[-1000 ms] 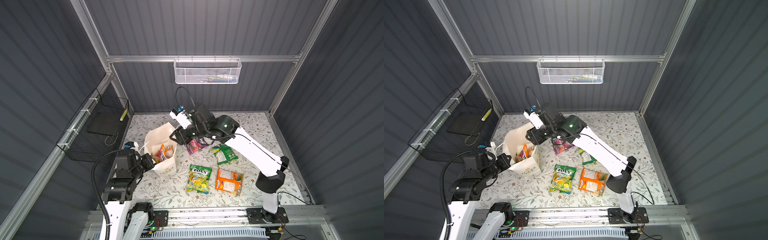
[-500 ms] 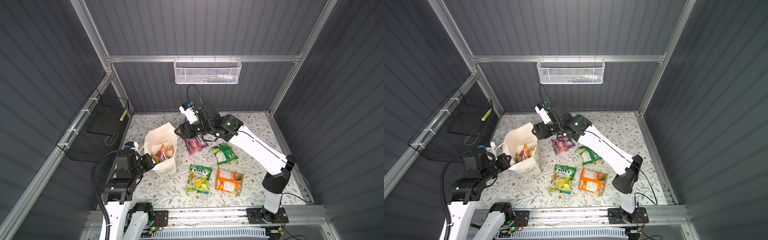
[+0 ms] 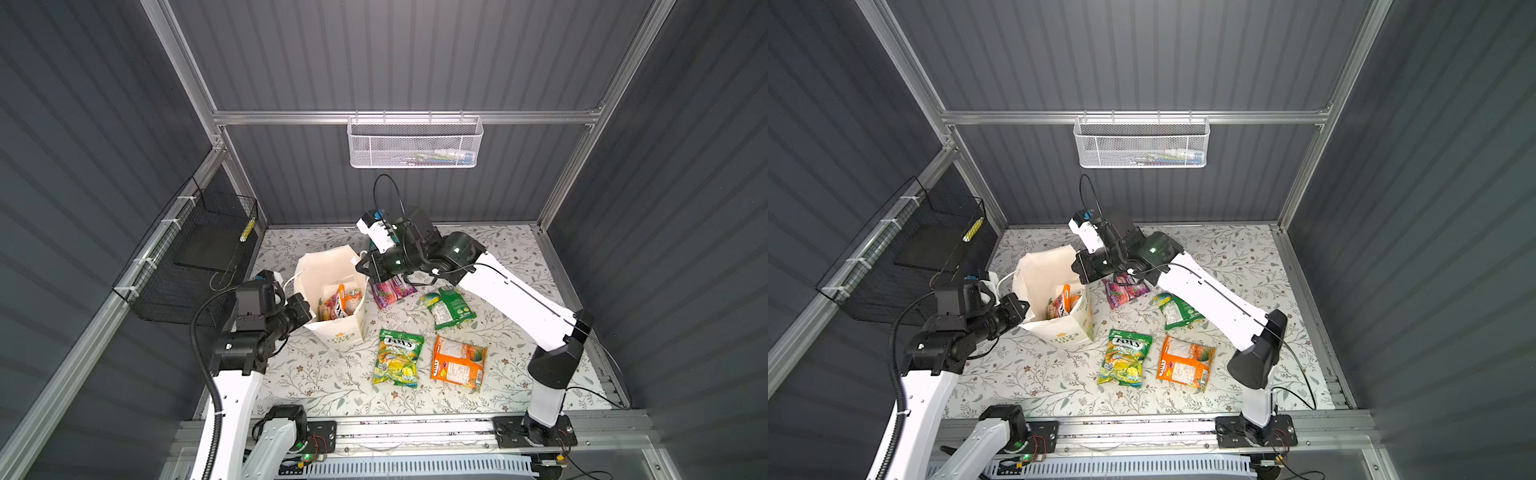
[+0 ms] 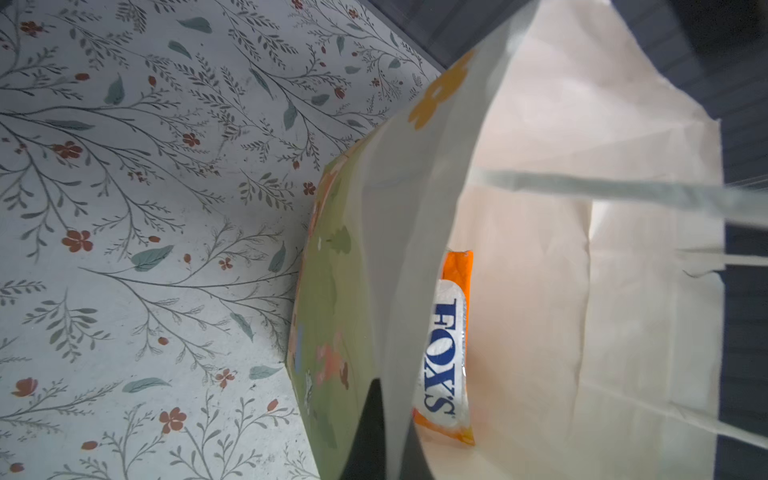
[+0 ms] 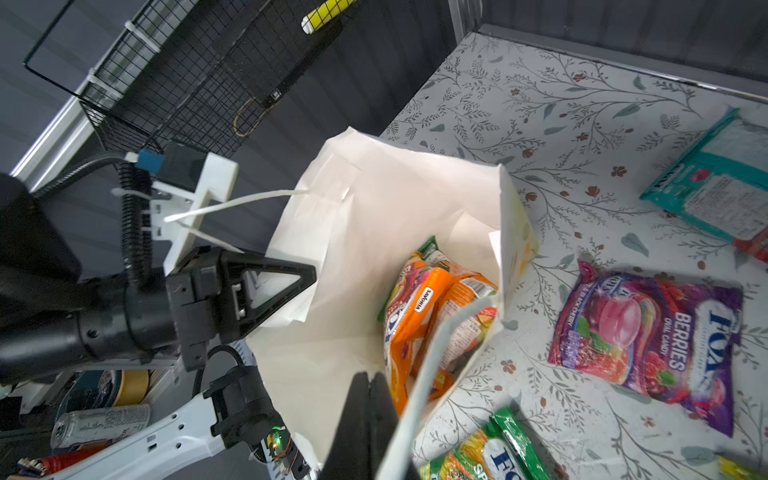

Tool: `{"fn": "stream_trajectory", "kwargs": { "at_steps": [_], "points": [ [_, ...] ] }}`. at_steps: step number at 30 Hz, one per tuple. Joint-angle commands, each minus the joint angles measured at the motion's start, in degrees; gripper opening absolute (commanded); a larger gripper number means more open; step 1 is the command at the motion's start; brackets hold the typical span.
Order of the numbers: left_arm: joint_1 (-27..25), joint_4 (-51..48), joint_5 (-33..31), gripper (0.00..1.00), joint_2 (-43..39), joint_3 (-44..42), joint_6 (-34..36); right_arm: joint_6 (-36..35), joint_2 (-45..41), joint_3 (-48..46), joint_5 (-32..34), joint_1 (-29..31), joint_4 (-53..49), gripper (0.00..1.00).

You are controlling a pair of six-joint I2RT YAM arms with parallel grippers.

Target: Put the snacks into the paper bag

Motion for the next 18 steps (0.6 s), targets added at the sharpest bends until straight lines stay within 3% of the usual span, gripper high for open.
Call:
{"fn": "stream_trajectory", "kwargs": {
  "at_steps": [1, 4, 12, 18],
  "points": [
    [0.26, 0.38, 0.44, 0.0, -1.02, 3.29, -0.33, 1.5, -3.86, -3.84, -1.86, -0.2, 4.85, 0.0],
    [0.26, -0.13, -1.8, 0.05, -1.37, 1.75, 0.35, 2.67, -5.72, -9.08, -1.59, -0.24, 7.73, 0.0],
    [0.26, 0.85, 0.37, 0.39, 0.25, -2.27, 1.31, 4.19, -8.63, -16.32, -1.89, -0.24, 11.89, 0.0],
    [0.26, -2.27, -2.09, 0.81, 0.15, 1.42, 2.47, 4.15, -9.03, -16.67, -2.03, -0.24, 11.78, 0.0]
  ]
}}
